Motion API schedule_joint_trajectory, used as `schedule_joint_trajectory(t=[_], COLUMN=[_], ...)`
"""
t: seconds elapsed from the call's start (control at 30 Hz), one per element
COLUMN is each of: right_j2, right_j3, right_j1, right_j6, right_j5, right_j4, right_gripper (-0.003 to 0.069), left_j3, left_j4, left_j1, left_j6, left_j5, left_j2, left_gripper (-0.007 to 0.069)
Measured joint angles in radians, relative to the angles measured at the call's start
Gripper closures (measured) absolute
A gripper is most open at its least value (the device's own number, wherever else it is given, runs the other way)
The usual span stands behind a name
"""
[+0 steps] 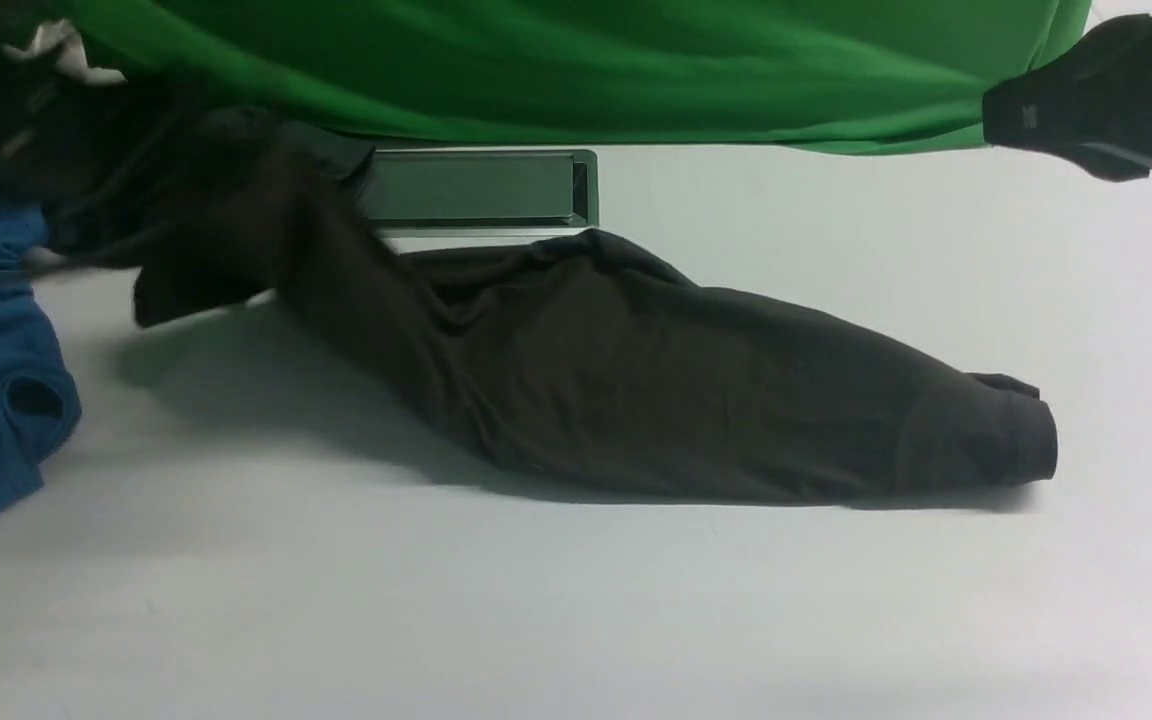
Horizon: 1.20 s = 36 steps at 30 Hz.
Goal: Fold a long-sleeved shirt on a white desktop.
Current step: 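Fold the garment over onto itself on the table with the left gripper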
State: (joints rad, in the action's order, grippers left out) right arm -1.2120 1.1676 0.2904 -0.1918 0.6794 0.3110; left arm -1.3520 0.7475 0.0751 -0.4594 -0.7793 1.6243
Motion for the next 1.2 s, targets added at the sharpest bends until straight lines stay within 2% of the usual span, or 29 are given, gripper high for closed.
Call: schedule_joint_trajectory(t=[0.2,0.27,0.3,0.37,0.5,0.57,0.7,0.83,0.9,1.0,1.2], right_j2=[0.0,0.0,0.0,0.0,0.0,0.0,0.0,0.004,0.02,0.053,0.127], right_j3=[0.0,0.0,0.0,0.0,-0.001,-0.001,-0.001,-0.001,-0.001,-0.001,-0.001], right_j1=[0.0,0.0,0.0,0.0,0.0,0.0,0.0,0.0,0.0,0.0,0.0], right_j6=[0.0,0.0,0.0,0.0,0.0,0.0,-0.001,-0.001,-0.001,-0.001,-0.002], right_j5=[-0.011,-0.01,-0.01,-0.006,0.016,0.017,0.023,0.023,0.006,-0.036,-0.09], right_j4=[0.0,0.0,0.0,0.0,-0.008,-0.007,-0.005,-0.005,-0.004,-0.004,-0.002], right_gripper=[0.0636,0.0633,0.0632,0.0629,0.0621,0.062,0.0617,0.06,0.0592,0.0582,0.0563], left_j3=[-0.249,-0.365,-0.365,-0.478,-0.61,-0.634,-0.664,-0.677,-0.677,-0.679,-0.685], left_j4=[0.059,0.072,0.072,0.076,0.044,0.029,0.002,-0.06,-0.13,-0.236,-0.404], left_j1=[-0.386,-0.545,-0.545,-0.682,-0.841,-0.863,-0.884,-0.881,-0.876,-0.854,-0.749], left_j6=[0.004,0.004,0.004,0.004,0.045,0.066,0.091,0.098,0.111,0.178,0.323], left_j5=[0.022,0.045,0.048,0.077,0.121,0.126,0.126,0.115,0.074,0.01,-0.17], left_j2=[0.189,0.299,0.31,0.438,0.635,0.681,0.729,0.706,0.666,0.617,0.521], left_gripper=[0.0466,0.0466,0.0466,0.0466,0.0466,0.0454,0.0356,0.0128,-0.0001,-0.0052,-0.0069])
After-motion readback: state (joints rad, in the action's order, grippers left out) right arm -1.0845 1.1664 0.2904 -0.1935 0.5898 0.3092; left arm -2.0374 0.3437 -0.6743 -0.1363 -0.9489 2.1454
